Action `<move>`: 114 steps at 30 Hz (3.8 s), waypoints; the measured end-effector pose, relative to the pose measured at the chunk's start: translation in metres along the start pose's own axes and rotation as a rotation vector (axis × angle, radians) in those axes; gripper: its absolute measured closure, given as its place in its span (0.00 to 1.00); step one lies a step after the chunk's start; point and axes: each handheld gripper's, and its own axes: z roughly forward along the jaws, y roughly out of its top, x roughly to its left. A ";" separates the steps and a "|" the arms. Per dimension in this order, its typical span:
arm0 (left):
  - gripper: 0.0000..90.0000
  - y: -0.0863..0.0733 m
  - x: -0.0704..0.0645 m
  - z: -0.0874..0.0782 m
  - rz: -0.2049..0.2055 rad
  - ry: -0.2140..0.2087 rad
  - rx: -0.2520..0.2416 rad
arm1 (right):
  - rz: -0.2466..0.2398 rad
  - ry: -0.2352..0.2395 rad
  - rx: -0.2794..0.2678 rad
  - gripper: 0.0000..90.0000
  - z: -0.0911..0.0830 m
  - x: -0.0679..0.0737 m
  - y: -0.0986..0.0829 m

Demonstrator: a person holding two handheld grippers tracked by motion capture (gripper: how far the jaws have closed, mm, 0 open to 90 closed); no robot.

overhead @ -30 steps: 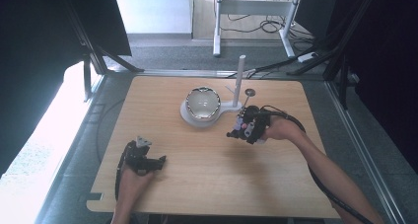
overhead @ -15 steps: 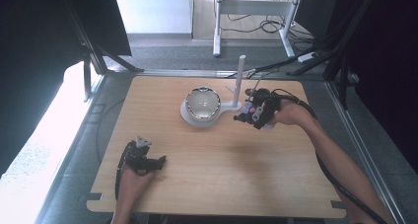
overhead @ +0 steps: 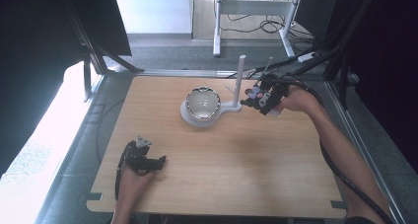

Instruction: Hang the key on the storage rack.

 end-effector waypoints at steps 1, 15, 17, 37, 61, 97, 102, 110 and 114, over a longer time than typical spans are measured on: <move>0.00 0.000 0.000 0.000 0.000 0.000 0.000 | 0.007 -0.002 -0.002 0.41 -0.002 -0.002 0.000; 0.00 0.000 0.000 0.000 0.000 0.000 0.000 | 0.047 -0.050 -0.034 0.42 -0.030 -0.028 0.013; 0.00 0.000 0.000 0.000 -0.004 -0.001 0.000 | 0.060 -0.061 -0.043 0.42 -0.035 -0.034 0.016; 0.00 0.000 0.000 0.000 -0.002 -0.001 0.002 | 0.071 -0.087 -0.096 0.42 -0.050 -0.054 0.038; 0.00 0.000 0.000 0.000 0.000 0.000 0.000 | 0.009 -0.011 -0.053 0.41 0.001 -0.026 0.061; 0.00 0.000 0.000 0.000 -0.003 0.001 -0.002 | 0.014 -0.046 -0.043 0.33 0.087 -0.029 0.053; 0.00 0.000 0.000 0.000 -0.003 0.001 -0.002 | -0.009 -0.070 -0.048 0.20 0.089 -0.027 0.052; 0.00 0.000 0.000 0.000 -0.002 0.001 -0.002 | -0.012 -0.121 -0.043 0.14 0.081 -0.027 0.046; 0.00 0.000 0.000 0.000 -0.003 0.002 -0.002 | -0.023 -0.135 -0.039 0.14 0.075 -0.024 0.041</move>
